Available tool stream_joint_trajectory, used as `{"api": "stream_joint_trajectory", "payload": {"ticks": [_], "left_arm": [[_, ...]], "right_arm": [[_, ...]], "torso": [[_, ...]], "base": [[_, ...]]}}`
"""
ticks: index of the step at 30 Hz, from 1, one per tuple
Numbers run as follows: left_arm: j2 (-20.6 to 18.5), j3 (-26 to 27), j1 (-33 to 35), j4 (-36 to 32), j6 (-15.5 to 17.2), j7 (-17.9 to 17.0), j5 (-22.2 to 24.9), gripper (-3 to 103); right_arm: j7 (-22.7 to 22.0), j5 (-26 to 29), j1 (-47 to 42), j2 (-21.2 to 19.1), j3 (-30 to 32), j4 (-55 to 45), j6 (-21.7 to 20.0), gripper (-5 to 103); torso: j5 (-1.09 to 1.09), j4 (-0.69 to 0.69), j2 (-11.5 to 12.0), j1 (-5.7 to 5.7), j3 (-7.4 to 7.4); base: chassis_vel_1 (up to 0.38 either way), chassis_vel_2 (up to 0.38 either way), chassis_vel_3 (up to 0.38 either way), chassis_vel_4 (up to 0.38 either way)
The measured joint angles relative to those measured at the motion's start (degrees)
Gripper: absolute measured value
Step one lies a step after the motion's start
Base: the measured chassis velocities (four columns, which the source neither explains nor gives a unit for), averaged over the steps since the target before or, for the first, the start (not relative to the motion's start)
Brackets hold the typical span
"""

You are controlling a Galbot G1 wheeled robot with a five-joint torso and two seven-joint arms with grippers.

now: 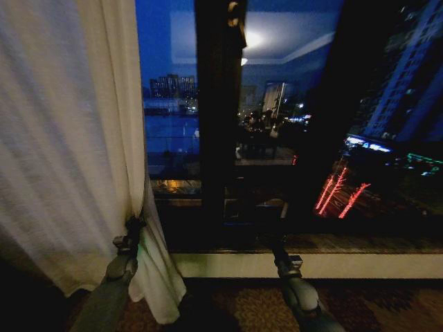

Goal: Open the curtains by pulling them apart, changing their state from closed to fully open.

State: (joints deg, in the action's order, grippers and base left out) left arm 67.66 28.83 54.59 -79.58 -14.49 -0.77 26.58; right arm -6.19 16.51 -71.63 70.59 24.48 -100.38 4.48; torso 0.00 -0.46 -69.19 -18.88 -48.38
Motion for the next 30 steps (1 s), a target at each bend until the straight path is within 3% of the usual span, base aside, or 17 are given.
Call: {"api": "stream_joint_trajectory", "payload": {"ticks": [24,30], "left_arm": [[-0.87,0.35,0.23,-0.24,-0.48,0.18,0.54,0],[-0.64,0.40,0.56,-0.91,-0.51,0.16,0.53,0]], "right_arm": [[0.00,0.00,0.00,0.00,0.00,0.00,0.00,100],[0.02,0.00,0.00,0.02,-0.02,-0.01,0.00,100]], "torso": [[0.01,0.01,0.01,0.00,0.00],[0.04,0.04,0.01,-0.01,0.00]], "base": [[0.353,0.359,-0.346,-0.350],[0.207,0.220,-0.214,-0.210]]}}
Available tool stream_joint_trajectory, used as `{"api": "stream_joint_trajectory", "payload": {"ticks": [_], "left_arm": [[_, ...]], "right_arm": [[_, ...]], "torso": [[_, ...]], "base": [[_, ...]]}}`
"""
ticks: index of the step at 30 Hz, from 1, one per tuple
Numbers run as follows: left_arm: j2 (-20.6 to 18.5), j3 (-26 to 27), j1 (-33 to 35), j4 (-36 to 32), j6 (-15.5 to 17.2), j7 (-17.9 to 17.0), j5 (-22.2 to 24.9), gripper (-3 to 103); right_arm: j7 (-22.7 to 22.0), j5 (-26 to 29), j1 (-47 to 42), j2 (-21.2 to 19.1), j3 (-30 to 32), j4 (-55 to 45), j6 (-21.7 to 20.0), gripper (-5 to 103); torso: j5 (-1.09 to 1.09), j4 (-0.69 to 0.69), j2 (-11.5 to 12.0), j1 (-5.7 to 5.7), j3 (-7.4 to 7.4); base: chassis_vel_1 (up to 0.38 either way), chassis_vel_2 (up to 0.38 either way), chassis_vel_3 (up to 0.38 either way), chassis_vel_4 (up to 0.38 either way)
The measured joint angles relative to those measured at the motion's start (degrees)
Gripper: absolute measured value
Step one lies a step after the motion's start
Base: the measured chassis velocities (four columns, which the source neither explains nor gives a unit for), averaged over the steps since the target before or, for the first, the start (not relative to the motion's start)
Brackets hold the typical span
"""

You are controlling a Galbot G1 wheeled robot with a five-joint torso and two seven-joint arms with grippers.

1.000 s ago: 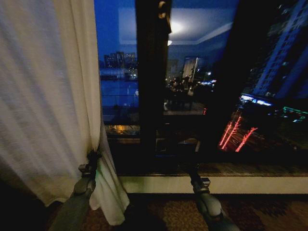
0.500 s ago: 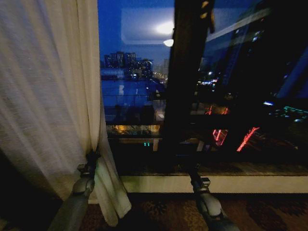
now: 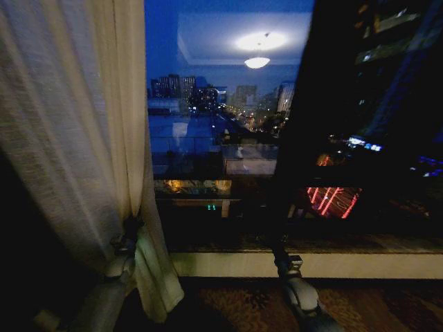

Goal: Open the curtains by pulling them apart, changing their state from closed to fully open.

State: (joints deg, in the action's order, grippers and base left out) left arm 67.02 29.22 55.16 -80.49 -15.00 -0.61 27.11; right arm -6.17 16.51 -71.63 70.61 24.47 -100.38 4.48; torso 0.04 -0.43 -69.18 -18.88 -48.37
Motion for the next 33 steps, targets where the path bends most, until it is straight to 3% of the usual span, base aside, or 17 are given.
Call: {"api": "stream_joint_trajectory", "payload": {"ticks": [7,17,22,26,33], "left_arm": [[0.41,-0.07,0.53,-1.06,0.03,-0.04,-0.38,0],[0.03,-0.84,0.10,-1.84,1.04,-0.08,0.70,0],[-0.89,0.17,-1.69,1.36,1.75,-1.63,2.65,0],[-4.63,2.40,-3.78,7.41,1.43,-2.59,6.45,0],[-8.07,7.52,-4.77,13.72,0.55,-4.03,7.64,0]], "right_arm": [[0.00,0.00,0.00,-0.03,0.03,0.01,0.00,100],[-0.01,0.00,0.00,-0.02,0.02,0.00,0.00,100],[-0.01,0.00,0.00,-0.02,0.02,0.00,0.00,100],[-0.02,0.00,0.00,-0.02,0.02,0.01,0.00,100],[-0.01,0.00,0.00,-0.02,0.01,0.01,0.00,100]], "torso": [[-0.09,-0.05,0.00,0.00,-0.01],[0.01,-0.02,0.00,0.00,0.00],[-0.02,-0.04,0.00,0.00,-0.01],[-0.04,-0.05,0.00,0.00,0.00],[-0.03,-0.03,0.00,0.00,0.00]], "base": [[0.015,0.003,0.001,-0.015],[-0.016,-0.032,0.021,0.033],[0.000,0.000,0.000,0.000],[0.000,0.000,0.000,0.000],[0.000,0.000,0.000,0.000]]}}
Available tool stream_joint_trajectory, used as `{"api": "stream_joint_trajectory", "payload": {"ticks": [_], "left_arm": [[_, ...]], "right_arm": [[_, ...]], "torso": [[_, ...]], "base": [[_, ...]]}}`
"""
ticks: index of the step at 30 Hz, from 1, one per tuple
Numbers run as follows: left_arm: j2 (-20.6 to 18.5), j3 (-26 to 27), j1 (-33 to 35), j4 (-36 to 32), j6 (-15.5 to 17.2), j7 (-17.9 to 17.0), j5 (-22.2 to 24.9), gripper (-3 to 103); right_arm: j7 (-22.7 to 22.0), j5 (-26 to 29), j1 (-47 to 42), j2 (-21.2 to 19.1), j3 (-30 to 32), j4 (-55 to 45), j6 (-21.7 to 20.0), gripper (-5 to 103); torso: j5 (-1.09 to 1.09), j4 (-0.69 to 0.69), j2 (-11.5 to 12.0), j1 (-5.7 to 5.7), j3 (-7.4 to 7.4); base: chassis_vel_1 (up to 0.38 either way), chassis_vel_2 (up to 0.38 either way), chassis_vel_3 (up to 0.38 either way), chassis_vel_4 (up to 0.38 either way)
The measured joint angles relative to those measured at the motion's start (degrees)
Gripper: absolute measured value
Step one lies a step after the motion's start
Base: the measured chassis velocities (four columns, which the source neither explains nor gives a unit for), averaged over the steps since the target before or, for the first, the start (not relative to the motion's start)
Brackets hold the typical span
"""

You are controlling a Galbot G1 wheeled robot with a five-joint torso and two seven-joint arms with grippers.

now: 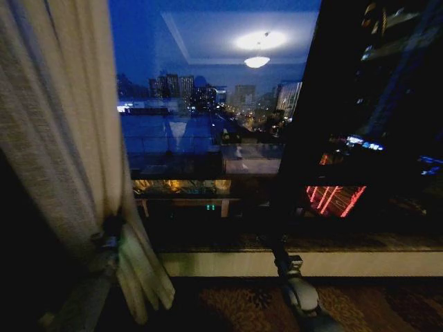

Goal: Open the curtains by pulling them apart, changing their state from closed to fully open.

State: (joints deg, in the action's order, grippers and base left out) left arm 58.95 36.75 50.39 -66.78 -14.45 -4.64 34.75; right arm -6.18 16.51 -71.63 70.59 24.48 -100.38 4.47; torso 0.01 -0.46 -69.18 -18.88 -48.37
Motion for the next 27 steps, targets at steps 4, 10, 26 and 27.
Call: {"api": "stream_joint_trajectory", "payload": {"ticks": [4,10,26,27], "left_arm": [[-2.56,4.20,-1.38,5.43,-0.31,-0.06,0.18,0],[-7.21,6.95,-4.47,13.58,-0.89,-0.14,0.47,0],[-3.63,8.48,0.52,6.96,-0.95,0.02,-3.64,15],[-2.25,8.69,2.65,2.77,-0.92,0.53,-3.56,26]], "right_arm": [[0.00,0.00,0.00,0.00,0.00,0.00,0.00,100],[0.00,0.00,0.00,0.00,0.00,0.00,0.00,100],[0.00,0.00,0.00,0.00,0.00,0.00,0.00,100],[0.00,0.00,0.00,0.00,0.00,0.00,0.00,100]], "torso": [[0.01,-0.01,0.00,0.00,0.00],[0.03,0.02,0.00,0.00,0.00],[-0.01,0.00,0.00,0.00,0.00],[0.00,-0.01,0.00,0.00,0.00]], "base": [[0.000,0.000,0.000,0.000],[0.000,0.000,0.000,0.000],[0.000,0.000,0.000,0.000],[0.000,0.000,0.000,0.000]]}}
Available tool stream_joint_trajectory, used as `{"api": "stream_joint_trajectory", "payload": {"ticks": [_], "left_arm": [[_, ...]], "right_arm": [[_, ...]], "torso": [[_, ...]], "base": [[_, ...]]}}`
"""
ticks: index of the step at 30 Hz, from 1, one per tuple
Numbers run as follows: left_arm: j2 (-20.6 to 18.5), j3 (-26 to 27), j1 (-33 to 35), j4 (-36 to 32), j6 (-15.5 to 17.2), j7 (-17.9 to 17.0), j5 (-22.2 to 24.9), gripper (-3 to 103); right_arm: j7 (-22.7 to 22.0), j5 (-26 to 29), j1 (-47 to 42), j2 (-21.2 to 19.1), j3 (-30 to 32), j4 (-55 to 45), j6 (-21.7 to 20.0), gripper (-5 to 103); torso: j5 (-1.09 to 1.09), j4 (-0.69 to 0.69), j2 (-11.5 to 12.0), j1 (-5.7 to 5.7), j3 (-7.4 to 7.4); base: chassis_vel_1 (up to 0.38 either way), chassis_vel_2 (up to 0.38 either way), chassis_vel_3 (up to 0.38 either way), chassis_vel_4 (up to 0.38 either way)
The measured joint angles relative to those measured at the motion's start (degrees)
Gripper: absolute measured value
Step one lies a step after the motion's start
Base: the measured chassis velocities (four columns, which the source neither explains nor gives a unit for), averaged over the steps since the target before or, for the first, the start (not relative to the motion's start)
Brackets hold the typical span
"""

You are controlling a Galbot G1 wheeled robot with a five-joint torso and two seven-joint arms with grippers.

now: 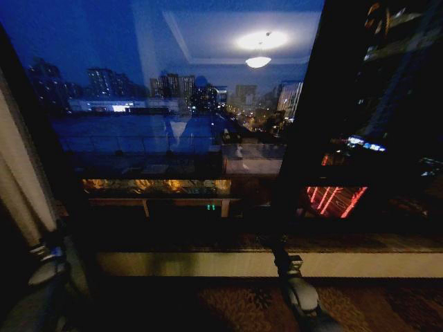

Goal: Open the curtains by pulling them apart, changing their state from closed to fully open.

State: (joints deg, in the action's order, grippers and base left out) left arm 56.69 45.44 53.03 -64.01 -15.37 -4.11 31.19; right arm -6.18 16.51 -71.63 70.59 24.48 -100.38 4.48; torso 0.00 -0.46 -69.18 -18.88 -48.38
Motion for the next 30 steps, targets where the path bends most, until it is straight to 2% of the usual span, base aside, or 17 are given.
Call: {"api": "stream_joint_trajectory", "payload": {"ticks": [2,3,4,5,6,9,10,11,12,14,17,19,20,22,25,30], "left_arm": [[0.64,0.17,1.13,-2.14,0.21,0.17,0.19,26],[2.15,0.36,3.84,-6.72,0.68,0.44,0.83,32],[2.47,0.37,4.46,-7.67,0.76,0.58,0.97,37],[2.47,0.37,4.46,-7.67,0.76,0.58,0.97,37],[4.78,0.49,8.99,-13.83,1.65,1.75,1.89,43],[9.40,1.07,16.44,-23.45,2.44,2.85,3.08,59],[9.40,1.07,16.44,-23.45,2.44,2.85,3.08,59],[10.60,1.16,18.24,-25.47,2.45,2.92,3.02,64],[12.12,1.22,20.50,-27.88,2.42,2.89,2.46,64],[14.13,1.29,23.41,-31.00,1.69,2.50,0.63,76],[15.37,1.35,25.30,-32.99,0.83,2.46,-0.83,81],[16.62,1.12,27.95,-36.12,-0.04,2.40,-1.98,91],[16.62,1.12,27.95,-36.12,-0.04,2.40,-1.98,91],[16.94,0.28,29.43,-38.21,-0.23,2.40,-3.07,98],[17.38,-1.47,30.11,-41.80,1.74,2.18,-4.23,100],[17.50,-4.42,29.41,-44.17,3.74,1.77,-5.19,100]], "right_arm": [[0.00,0.00,0.00,0.00,0.00,0.00,0.00,100],[0.00,0.00,0.00,0.00,0.00,0.00,0.00,100],[0.00,0.00,0.00,0.01,0.00,0.00,0.00,100],[0.00,0.00,0.00,0.01,0.00,0.00,0.00,100],[0.00,0.00,0.00,0.01,0.00,0.00,0.00,100],[0.00,0.00,0.00,0.00,0.00,0.00,0.00,100],[0.00,0.00,0.00,0.00,0.00,0.00,0.00,100],[0.00,0.00,0.00,0.01,0.00,0.00,0.00,100],[0.00,0.00,0.00,0.00,0.00,0.00,0.00,100],[0.00,0.00,0.00,0.00,0.00,0.00,0.00,100],[0.00,0.00,0.00,0.00,0.00,0.00,0.00,100],[0.00,0.00,0.00,0.01,0.00,0.00,0.00,100],[0.00,0.00,0.00,0.01,0.00,0.00,0.00,100],[0.00,0.00,0.00,0.00,0.00,0.00,0.00,100],[0.00,0.00,0.00,0.00,0.00,0.00,0.00,100],[0.00,0.00,0.00,0.01,0.00,0.00,0.00,100]], "torso": [[0.00,-0.01,0.00,0.00,0.00],[-0.03,-0.01,0.00,0.00,0.00],[-0.03,-0.01,0.00,0.00,0.00],[-0.03,-0.01,0.00,0.00,0.00],[-0.01,-0.01,0.00,0.00,0.00],[-0.02,0.00,0.00,0.00,0.00],[-0.02,0.00,0.00,0.00,0.00],[-0.02,0.00,0.00,0.01,0.01],[-0.01,0.00,0.00,0.01,0.01],[-0.02,0.00,0.00,0.01,0.01],[-0.02,0.00,0.00,0.01,0.01],[-0.02,0.01,0.00,0.01,0.01],[-0.02,0.01,0.00,0.01,0.01],[-0.01,0.01,0.00,0.01,0.01],[-0.02,0.00,0.00,0.01,0.01],[-0.01,0.00,0.00,0.01,0.00]], "base": [[0.000,0.000,0.000,0.000],[0.000,0.000,0.000,0.000],[0.000,0.000,0.000,0.000],[0.000,0.000,0.000,0.000],[0.000,0.000,0.000,0.000],[0.000,0.000,0.000,0.000],[0.000,0.000,0.000,0.000],[0.000,0.000,0.000,0.000],[0.000,0.000,0.000,0.000],[0.000,0.000,0.000,0.000],[0.000,0.000,0.000,0.000],[0.000,0.000,0.000,0.000],[0.000,0.000,0.000,0.000],[0.000,0.000,0.000,0.000],[0.000,0.000,0.000,0.000],[0.000,0.000,0.000,0.000]]}}
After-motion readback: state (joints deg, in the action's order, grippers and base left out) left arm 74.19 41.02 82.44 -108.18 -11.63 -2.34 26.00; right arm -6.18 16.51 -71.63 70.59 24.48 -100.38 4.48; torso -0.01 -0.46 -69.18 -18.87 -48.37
